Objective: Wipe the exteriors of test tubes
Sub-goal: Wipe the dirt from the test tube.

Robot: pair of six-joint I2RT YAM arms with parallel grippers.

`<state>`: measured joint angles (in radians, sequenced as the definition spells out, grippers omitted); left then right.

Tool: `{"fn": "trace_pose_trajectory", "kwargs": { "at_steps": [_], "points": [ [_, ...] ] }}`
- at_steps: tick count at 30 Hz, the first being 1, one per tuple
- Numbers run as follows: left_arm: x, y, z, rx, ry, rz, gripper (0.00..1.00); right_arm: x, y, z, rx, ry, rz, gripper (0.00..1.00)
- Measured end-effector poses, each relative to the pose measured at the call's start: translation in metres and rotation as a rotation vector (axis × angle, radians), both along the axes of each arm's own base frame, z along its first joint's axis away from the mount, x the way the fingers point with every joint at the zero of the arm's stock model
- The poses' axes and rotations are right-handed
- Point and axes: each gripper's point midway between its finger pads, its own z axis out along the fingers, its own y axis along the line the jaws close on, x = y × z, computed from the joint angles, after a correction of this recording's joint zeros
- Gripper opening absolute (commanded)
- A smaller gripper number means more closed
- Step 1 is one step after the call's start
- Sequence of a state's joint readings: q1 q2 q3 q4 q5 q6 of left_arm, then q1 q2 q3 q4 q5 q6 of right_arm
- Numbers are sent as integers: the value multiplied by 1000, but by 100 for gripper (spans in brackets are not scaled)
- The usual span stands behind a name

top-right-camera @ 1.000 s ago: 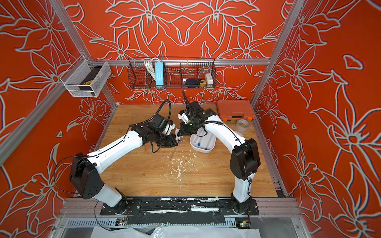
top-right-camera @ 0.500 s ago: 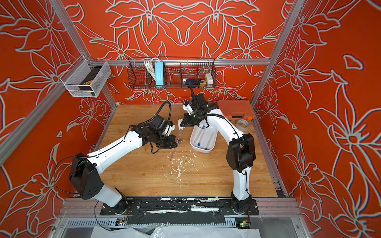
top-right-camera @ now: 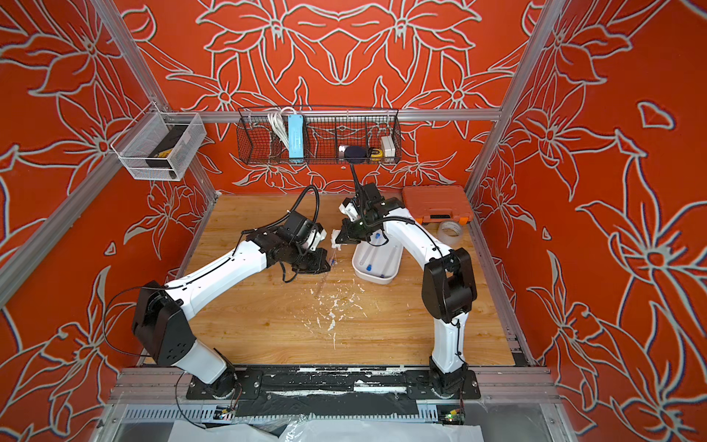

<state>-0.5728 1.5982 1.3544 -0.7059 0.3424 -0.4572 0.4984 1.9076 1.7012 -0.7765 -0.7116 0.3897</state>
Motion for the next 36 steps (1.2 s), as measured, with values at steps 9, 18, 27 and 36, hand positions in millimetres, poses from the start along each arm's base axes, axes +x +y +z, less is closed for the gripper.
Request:
{"fn": "trace_pose_trajectory", "kwargs": {
  "at_steps": [9,18,27,36],
  "points": [
    [10,-6,9,-25,-23,-4,3,-35,5,12,14,-22,26,0],
    [12,-6,11,-49,-9,-5,3,-50,1,2,10,-8,29,0],
    [4,-8,4,-72,26,-25,3,-55,-4,-5,6,-8,24,0],
    [2,-11,7,-96,27,-34,3,-61,-7,-2,22,-32,24,0]
  ]
}}
